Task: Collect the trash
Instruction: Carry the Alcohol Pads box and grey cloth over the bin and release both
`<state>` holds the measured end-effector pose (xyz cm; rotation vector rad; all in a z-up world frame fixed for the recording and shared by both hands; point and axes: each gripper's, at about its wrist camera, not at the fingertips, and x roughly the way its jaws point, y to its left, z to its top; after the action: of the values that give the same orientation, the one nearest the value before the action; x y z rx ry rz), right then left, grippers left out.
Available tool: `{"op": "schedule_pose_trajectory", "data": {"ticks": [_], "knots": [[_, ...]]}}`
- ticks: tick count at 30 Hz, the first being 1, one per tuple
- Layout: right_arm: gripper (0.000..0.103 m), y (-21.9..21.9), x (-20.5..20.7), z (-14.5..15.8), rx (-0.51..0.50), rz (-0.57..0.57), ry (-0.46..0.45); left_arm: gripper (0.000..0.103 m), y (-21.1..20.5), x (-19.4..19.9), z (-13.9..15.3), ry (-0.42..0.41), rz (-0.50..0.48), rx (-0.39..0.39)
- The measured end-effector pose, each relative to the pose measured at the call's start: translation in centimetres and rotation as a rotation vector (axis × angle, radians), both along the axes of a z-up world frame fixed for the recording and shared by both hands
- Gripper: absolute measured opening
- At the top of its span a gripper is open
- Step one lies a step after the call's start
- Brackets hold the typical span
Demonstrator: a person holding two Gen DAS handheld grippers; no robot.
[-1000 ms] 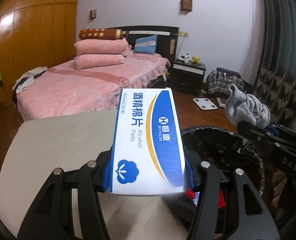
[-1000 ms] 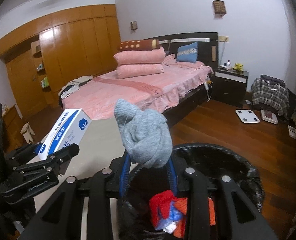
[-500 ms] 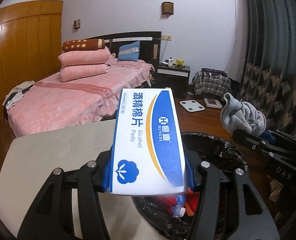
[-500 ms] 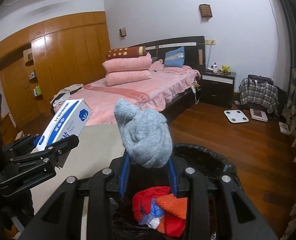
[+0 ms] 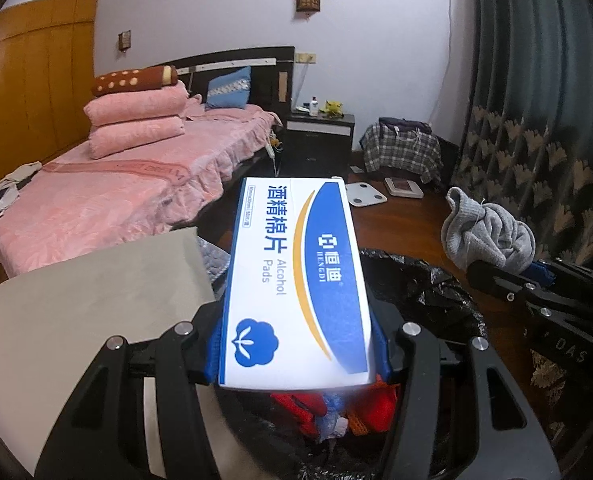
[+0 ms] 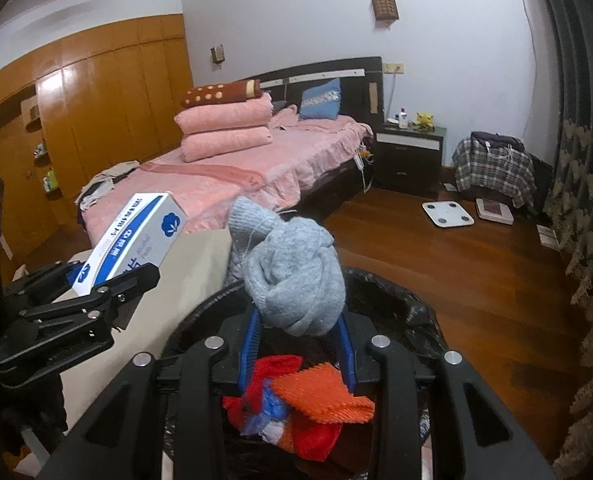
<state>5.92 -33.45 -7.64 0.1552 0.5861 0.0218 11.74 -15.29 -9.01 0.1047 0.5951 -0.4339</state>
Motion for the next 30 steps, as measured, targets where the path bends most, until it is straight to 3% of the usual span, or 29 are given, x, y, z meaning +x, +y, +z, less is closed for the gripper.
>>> {"op": "schedule_pose_trajectory", "data": {"ticks": [13, 15, 18, 23, 26, 30], "knots": [[0.035, -1.5, 2.1, -3.1, 0.001, -0.018, 0.08, 0.054, -1.6, 2.9, -3.7, 0.072, -0.043, 0.036], [0.04, -1.7, 2.5, -3.4, -0.005, -0.029, 0.093, 0.056, -1.9, 3.3, -4.0, 0.09, -0.057, 0.043], [0.053, -1.7, 2.6, -4.0, -0.015, -0.036, 0.113, 0.069, -1.5, 3.7, -4.3, 0.104, -0.058, 0.038], [0.085, -1.6, 2.0, -3.8, -0.039, -0.044, 0.1, 0.082, -0.2, 3.6, -3.9, 0.095, -0.029, 0.042], [0.095, -1.4, 1.7, -3.3, -0.041, -0.041, 0.09, 0.087, 0.8, 3.4, -3.5, 0.09, -0.009, 0.047], [0.097, -0.9, 1.4, -2.5, -0.028, -0.013, 0.086, 0.091, 2.3, 2.6, -2.5, 0.082, 0.015, 0.054]]}}
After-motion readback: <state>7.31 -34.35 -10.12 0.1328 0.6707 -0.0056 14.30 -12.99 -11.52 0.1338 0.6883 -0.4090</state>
